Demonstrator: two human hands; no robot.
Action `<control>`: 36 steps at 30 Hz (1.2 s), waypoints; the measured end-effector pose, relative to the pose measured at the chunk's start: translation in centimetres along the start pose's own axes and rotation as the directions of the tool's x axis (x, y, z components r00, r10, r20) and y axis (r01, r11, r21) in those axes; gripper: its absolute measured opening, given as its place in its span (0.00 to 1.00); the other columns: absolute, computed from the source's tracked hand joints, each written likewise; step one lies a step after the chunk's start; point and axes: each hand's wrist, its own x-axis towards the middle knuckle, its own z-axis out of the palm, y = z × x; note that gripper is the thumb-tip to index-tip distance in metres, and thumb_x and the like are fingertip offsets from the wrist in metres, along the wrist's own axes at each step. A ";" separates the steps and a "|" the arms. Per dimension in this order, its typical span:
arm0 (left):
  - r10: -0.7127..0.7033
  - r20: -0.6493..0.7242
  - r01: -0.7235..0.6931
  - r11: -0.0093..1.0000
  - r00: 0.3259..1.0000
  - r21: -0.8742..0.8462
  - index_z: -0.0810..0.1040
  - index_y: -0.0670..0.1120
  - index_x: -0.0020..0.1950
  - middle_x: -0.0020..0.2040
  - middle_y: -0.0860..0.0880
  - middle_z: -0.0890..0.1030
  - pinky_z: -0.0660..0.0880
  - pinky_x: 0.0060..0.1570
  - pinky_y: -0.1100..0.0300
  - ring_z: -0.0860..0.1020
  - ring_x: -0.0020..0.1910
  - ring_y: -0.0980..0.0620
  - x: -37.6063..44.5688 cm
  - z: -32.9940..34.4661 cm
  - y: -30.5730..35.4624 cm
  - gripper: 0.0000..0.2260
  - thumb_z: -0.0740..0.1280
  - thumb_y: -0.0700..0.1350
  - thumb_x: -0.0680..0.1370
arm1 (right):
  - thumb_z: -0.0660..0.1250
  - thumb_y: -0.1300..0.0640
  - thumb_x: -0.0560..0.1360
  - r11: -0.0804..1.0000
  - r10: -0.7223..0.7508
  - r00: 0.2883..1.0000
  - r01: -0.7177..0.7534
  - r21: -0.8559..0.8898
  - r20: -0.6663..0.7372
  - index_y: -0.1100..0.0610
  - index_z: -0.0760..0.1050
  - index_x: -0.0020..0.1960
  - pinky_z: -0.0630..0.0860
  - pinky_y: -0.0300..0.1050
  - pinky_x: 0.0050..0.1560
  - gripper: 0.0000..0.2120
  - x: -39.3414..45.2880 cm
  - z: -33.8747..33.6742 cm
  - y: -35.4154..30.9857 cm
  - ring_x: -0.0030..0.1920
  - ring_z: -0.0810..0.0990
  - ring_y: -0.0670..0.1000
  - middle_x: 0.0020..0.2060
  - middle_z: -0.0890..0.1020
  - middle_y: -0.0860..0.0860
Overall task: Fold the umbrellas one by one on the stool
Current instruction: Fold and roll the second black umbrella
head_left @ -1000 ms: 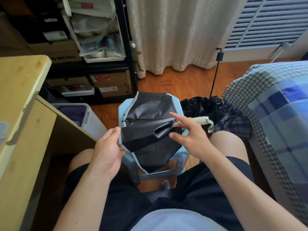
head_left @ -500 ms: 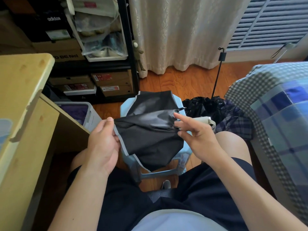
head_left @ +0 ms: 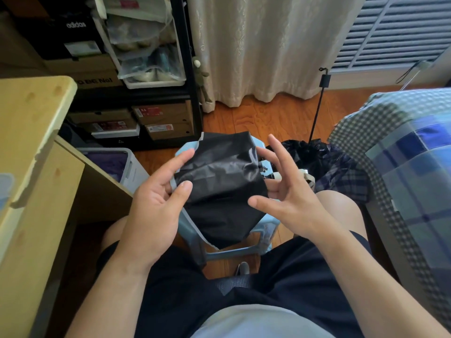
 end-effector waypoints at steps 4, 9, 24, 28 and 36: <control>0.014 -0.034 -0.012 0.999 0.999 0.040 0.79 0.59 0.69 0.67 0.58 0.80 0.76 0.67 0.45 0.78 0.67 0.57 0.0 0.0 -0.1 0.20 0.64 0.37 0.83 | 0.74 0.67 0.76 0.992 -0.028 0.988 0.008 -0.129 -0.154 0.42 0.64 0.78 0.80 0.46 0.54 0.38 0.2 0.2 0.4 0.45 0.82 0.47 0.48 0.77 0.50; 0.042 -0.075 -0.033 0.992 0.996 0.121 0.81 0.56 0.66 0.62 0.61 0.82 0.78 0.65 0.49 0.80 0.62 0.59 -0.2 0.4 -0.1 0.17 0.64 0.38 0.83 | 0.74 0.66 0.73 0.996 -0.048 0.979 0.061 0.063 -0.198 0.45 0.77 0.70 0.77 0.50 0.65 0.29 -0.2 0.3 0.1 0.55 0.81 0.50 0.50 0.83 0.51; 0.063 -0.055 -0.059 0.995 0.996 0.076 0.82 0.56 0.61 0.50 0.62 0.86 0.80 0.55 0.64 0.83 0.57 0.59 -0.4 0.8 0.0 0.14 0.66 0.40 0.81 | 0.73 0.72 0.74 0.990 -0.003 0.933 0.054 0.134 -0.360 0.54 0.83 0.56 0.80 0.44 0.58 0.17 -0.6 0.5 0.7 0.50 0.82 0.49 0.44 0.83 0.53; 0.051 -0.050 -0.048 0.996 0.997 0.075 0.82 0.57 0.61 0.50 0.60 0.86 0.79 0.52 0.67 0.83 0.56 0.58 -0.4 0.8 -0.2 0.13 0.66 0.42 0.81 | 0.74 0.71 0.74 0.997 -0.039 0.928 0.059 0.043 -0.370 0.53 0.83 0.58 0.80 0.43 0.55 0.18 -0.9 0.7 0.7 0.47 0.81 0.48 0.43 0.82 0.56; 0.069 -0.014 -0.067 0.994 0.998 0.092 0.82 0.57 0.59 0.51 0.64 0.85 0.79 0.51 0.68 0.82 0.56 0.61 -0.3 0.6 0.3 0.13 0.67 0.41 0.81 | 0.77 0.51 0.70 0.982 -0.083 0.968 0.039 -0.187 -0.238 0.39 0.75 0.67 0.73 0.50 0.70 0.27 -1.2 -1.0 1.1 0.66 0.76 0.49 0.61 0.77 0.48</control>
